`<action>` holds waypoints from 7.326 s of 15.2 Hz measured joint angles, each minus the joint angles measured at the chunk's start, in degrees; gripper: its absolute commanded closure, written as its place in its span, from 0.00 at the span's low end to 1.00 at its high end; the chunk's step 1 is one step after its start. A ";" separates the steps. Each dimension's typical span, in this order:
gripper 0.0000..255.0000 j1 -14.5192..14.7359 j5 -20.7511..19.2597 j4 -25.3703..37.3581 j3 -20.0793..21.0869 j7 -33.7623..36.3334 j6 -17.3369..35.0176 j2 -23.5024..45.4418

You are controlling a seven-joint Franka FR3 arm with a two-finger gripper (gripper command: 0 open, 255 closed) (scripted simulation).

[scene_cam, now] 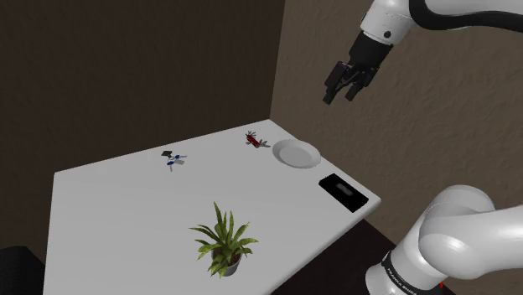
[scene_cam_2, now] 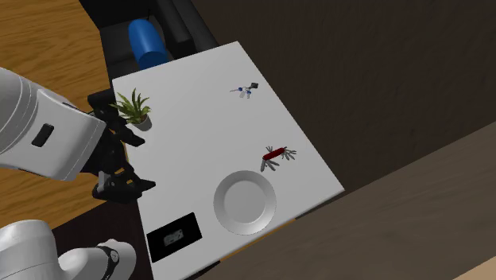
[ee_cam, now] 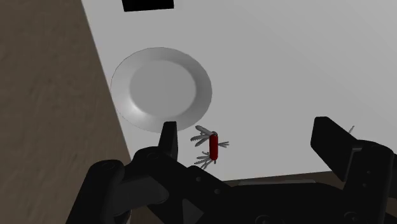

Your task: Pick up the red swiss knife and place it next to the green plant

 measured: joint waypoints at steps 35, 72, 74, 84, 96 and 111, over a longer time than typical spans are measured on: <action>0.00 -0.79 2.20 29.47 -2.21 -6.24 32.77 66.07; 1.00 -0.67 2.10 34.38 -2.17 -5.95 30.18 68.40; 1.00 -0.70 2.04 35.17 -2.21 -5.90 28.70 67.70; 1.00 -0.60 1.77 39.45 -2.26 -5.42 22.08 65.35; 1.00 -0.64 1.56 47.66 -2.32 -5.00 13.14 64.60; 1.00 3.71 -0.22 43.52 -0.25 1.78 9.51 56.65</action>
